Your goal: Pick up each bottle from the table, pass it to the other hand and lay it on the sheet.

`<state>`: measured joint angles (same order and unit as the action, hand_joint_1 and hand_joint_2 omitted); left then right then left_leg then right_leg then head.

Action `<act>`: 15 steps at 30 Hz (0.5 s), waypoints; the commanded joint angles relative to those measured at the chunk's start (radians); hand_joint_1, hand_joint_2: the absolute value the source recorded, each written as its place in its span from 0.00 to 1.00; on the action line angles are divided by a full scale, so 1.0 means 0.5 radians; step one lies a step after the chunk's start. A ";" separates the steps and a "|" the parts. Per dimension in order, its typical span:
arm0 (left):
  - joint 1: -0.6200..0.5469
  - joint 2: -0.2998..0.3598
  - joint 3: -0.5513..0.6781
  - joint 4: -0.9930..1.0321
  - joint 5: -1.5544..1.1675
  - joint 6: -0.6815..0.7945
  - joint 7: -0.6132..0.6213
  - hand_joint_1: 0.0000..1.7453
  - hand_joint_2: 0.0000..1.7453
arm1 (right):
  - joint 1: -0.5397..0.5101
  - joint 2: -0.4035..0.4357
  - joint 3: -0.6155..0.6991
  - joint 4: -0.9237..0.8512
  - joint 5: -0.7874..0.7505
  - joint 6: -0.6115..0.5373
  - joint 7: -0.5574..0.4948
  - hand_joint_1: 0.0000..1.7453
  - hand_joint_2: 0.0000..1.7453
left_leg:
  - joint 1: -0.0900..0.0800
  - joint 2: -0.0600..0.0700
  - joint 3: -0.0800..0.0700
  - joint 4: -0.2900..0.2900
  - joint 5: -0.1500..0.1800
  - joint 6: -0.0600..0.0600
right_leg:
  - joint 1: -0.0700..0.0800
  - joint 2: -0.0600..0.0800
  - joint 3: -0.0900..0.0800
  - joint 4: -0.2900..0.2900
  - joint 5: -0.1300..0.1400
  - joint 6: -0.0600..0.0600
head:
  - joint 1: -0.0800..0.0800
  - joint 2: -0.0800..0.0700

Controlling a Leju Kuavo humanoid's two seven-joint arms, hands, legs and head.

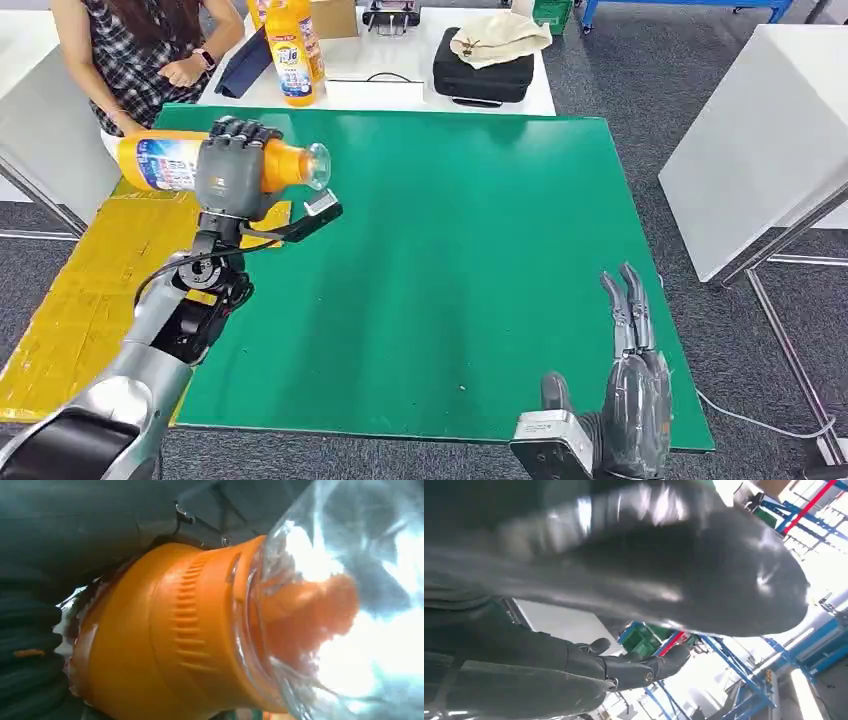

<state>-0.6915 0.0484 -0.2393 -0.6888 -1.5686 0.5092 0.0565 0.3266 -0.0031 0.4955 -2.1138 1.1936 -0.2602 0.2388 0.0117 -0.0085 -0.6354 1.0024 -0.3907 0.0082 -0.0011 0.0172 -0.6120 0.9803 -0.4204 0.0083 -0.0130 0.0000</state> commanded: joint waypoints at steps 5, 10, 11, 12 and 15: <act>-0.261 0.119 -0.220 0.829 -0.004 -0.215 0.139 1.00 1.00 | -0.016 -0.012 -0.074 0.051 -0.003 0.041 -0.020 0.00 0.00 | 0.000 0.004 0.013 0.000 -0.007 0.000 | 0.001 0.000 0.013 -0.001 -0.006 0.001 | -0.001 0.000; -0.264 0.125 -0.200 0.845 0.007 -0.247 0.155 1.00 1.00 | -0.007 -0.015 -0.066 0.050 0.004 0.042 -0.019 0.00 0.00 | 0.001 0.001 0.011 0.001 -0.007 0.000 | 0.002 -0.003 0.012 0.000 -0.007 0.001 | -0.001 -0.001; -0.260 0.139 -0.171 0.851 0.021 -0.268 0.169 1.00 1.00 | 0.000 -0.015 -0.057 0.046 0.013 0.046 -0.015 0.00 0.00 | 0.001 0.001 0.006 0.000 -0.004 0.000 | 0.002 -0.003 0.006 -0.001 -0.005 0.001 | 0.000 0.000; -0.255 0.156 -0.146 0.864 0.028 -0.304 0.194 1.00 1.00 | 0.007 -0.015 -0.049 0.042 0.026 0.049 -0.005 0.00 0.00 | 0.001 0.001 0.004 0.000 -0.003 0.000 | 0.001 -0.002 0.004 -0.001 -0.004 0.000 | 0.000 0.000; -0.214 0.207 -0.059 0.881 0.076 -0.335 0.178 1.00 1.00 | 0.014 -0.019 -0.026 0.036 0.043 0.050 0.024 0.00 0.00 | 0.000 0.005 0.009 0.000 -0.006 0.000 | 0.001 0.000 0.009 0.000 -0.006 0.001 | 0.000 0.000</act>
<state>-0.7545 0.1056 -0.3094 -0.3724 -1.5602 0.3846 0.1396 0.3314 -0.0031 0.4849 -2.1138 1.2005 -0.2491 0.2331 0.0120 -0.0088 -0.6364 1.0021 -0.3910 0.0079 -0.0007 0.0170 -0.6125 0.9804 -0.4214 0.0080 -0.0130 0.0000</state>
